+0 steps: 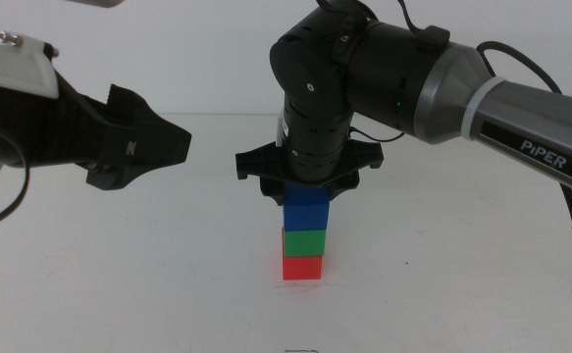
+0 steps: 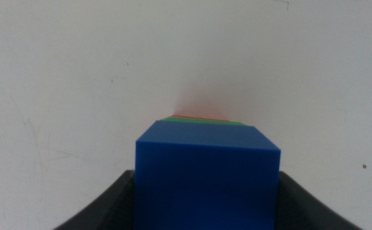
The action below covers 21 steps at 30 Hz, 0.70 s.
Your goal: Stack red cubes first, then green, then blue cubes in a specific spot.
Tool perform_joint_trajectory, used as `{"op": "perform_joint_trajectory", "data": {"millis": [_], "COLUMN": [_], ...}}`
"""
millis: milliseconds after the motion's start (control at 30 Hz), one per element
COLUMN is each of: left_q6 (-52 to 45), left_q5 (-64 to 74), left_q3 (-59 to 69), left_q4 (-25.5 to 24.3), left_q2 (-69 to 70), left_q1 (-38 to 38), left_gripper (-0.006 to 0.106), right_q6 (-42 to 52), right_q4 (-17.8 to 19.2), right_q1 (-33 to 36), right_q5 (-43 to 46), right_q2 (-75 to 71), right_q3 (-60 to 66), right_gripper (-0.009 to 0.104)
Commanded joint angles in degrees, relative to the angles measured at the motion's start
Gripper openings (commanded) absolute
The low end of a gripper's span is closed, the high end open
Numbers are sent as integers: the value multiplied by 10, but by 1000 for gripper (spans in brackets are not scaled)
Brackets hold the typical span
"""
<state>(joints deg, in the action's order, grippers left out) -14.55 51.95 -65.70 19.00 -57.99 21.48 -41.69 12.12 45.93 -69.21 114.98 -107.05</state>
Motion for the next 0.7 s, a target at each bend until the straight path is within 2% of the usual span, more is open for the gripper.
{"op": "perform_joint_trajectory", "data": {"millis": [0, 133, 267, 400, 533, 667], "left_q6": [2, 2, 2, 2, 2, 2], "left_q5": [-30, -30, -30, -30, -30, -30], "left_q3": [-16, -16, -16, -16, -16, -16], "left_q4": [16, 16, 16, 16, 16, 16], "left_q2": [7, 7, 7, 7, 7, 7], "left_q1": [0, 0, 0, 0, 0, 0], "left_gripper": [94, 94, 94, 94, 94, 94], "right_q6": [6, 7, 27, 29, 33, 84], "right_q4": [23, 33, 29, 29, 50, 50], "right_q1": [1, 1, 0, 0, -7, -33], "right_q5": [13, 13, 12, 24, 25, 6], "right_q2": [-29, -29, -33, -71, -134, -193], "right_q3": [-16, -16, -16, -16, -16, -14], "right_gripper": [50, 72, 84, 85, 86, 86]}}
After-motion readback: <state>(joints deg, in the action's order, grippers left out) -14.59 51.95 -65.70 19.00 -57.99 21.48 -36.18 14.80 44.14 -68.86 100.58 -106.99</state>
